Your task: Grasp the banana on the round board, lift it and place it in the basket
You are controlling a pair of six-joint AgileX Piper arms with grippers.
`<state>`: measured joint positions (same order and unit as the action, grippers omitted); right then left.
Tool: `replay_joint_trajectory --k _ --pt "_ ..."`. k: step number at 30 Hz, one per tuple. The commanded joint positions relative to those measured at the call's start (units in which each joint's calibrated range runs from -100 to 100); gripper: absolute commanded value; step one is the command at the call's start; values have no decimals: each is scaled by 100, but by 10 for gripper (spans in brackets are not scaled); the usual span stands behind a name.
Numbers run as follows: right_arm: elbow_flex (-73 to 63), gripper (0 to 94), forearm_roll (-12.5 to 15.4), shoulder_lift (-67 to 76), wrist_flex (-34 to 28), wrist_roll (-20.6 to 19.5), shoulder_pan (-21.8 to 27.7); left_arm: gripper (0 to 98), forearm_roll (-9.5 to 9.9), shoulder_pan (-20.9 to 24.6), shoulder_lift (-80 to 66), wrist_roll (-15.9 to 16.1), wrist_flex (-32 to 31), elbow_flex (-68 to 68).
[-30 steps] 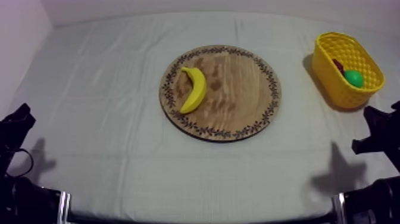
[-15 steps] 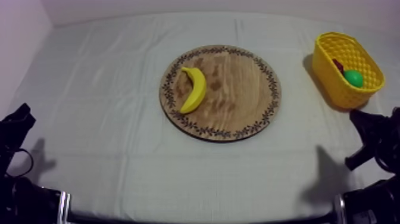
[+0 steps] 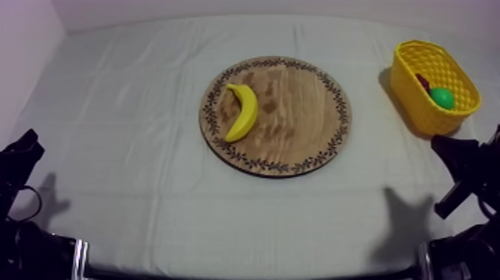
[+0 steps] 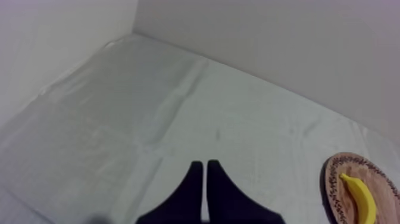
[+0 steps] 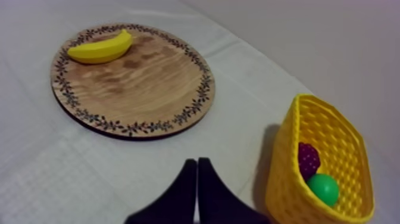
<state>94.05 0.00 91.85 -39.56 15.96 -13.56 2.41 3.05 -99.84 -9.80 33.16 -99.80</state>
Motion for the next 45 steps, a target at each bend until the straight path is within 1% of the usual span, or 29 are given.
replay_joint_trajectory --k 1,4,8,17,25,35,40,45 --pt "-596 7 66 -436 -163 27 -40 1 1 2 2 1 -1 2" --pt "-1375 7 156 -1104 -446 79 -88 1 1 2 2 1 -1 2" --pt "-2547 6 206 -2121 -879 87 -177 1 1 2 2 1 -1 2" --pt "-5409 6 315 -4477 -2102 62 -308 1 1 2 2 1 -1 2" --pt "-7242 6 67 -6414 -2957 -287 -705 1 1 2 2 1 -1 2" --pt "-8802 6 -220 -8367 -3830 -842 -1339 1 1 2 2 1 -1 2" --pt "-9500 6 -237 -9295 -4177 -937 -1499 1 1 2 2 1 -1 2" --pt "-10082 6 -290 -10102 -4357 -872 -1567 1 1 2 2 1 -1 2"
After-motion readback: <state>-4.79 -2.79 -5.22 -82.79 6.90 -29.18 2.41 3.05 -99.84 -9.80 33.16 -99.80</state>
